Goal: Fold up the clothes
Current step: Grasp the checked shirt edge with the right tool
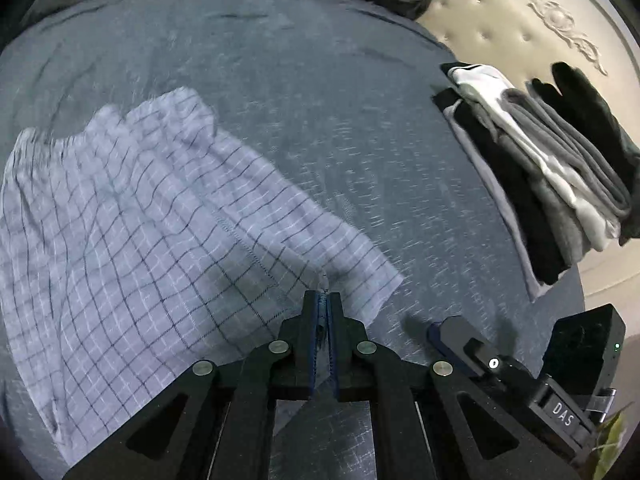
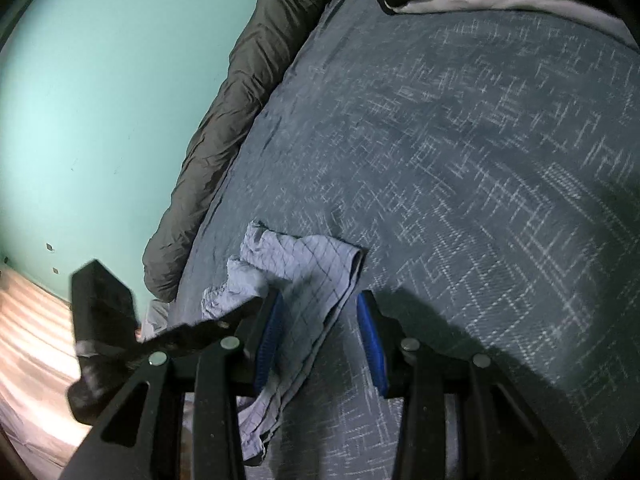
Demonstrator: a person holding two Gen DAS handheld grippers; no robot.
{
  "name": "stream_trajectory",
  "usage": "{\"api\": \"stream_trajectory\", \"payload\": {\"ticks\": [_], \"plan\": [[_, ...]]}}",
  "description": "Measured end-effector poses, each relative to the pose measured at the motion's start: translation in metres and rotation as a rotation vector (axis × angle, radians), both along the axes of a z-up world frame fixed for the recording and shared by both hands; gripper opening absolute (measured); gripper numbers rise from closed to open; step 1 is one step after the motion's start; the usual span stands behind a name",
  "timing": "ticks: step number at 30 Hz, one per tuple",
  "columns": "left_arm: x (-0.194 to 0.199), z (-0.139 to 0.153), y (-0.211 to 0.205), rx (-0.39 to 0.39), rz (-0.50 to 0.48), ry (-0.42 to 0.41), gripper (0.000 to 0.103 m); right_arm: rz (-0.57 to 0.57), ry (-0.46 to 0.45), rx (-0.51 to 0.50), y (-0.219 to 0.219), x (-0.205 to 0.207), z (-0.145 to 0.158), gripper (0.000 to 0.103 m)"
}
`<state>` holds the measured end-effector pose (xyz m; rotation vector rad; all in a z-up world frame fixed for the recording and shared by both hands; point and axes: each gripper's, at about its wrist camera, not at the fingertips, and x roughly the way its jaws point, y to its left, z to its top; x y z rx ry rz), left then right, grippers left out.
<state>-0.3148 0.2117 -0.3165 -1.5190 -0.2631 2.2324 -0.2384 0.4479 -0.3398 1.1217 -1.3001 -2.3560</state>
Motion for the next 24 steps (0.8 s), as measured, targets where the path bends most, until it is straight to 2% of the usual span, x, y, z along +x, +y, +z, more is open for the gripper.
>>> {"api": "stream_trajectory", "payload": {"ticks": [1,3,5,6,8,9,10,17,24], "plan": [[0.001,0.002,-0.003,-0.001,0.0,0.004,0.013,0.009,0.002,-0.001,-0.002,-0.001,0.0,0.039],[0.006,0.013,-0.022,0.006,0.014,0.023,0.042,0.027,0.006,-0.004,-0.007,-0.004,0.001,0.039],[0.008,0.023,-0.037,0.004,0.034,0.05,0.05,0.048,0.014,-0.005,-0.013,-0.007,0.003,0.039],[0.008,0.03,-0.048,-0.006,0.047,0.066,0.05,0.058,0.017,0.0,-0.016,-0.008,0.004,0.039],[0.007,0.038,-0.069,-0.034,0.075,0.088,0.05,0.077,0.021,0.009,-0.022,-0.012,0.006,0.046],[0.006,0.041,-0.078,-0.042,0.086,0.091,0.05,0.084,0.022,0.019,-0.026,-0.015,0.007,0.053],[0.004,0.042,-0.087,-0.055,0.096,0.093,0.05,0.087,0.023,0.028,-0.028,-0.017,0.007,0.054],[-0.027,0.044,-0.124,-0.132,0.135,0.098,0.05,0.121,0.007,0.101,-0.049,-0.033,0.007,0.054],[-0.066,0.038,-0.131,-0.176,0.138,0.085,0.05,0.171,-0.015,0.174,-0.071,-0.046,0.002,0.054]]}}
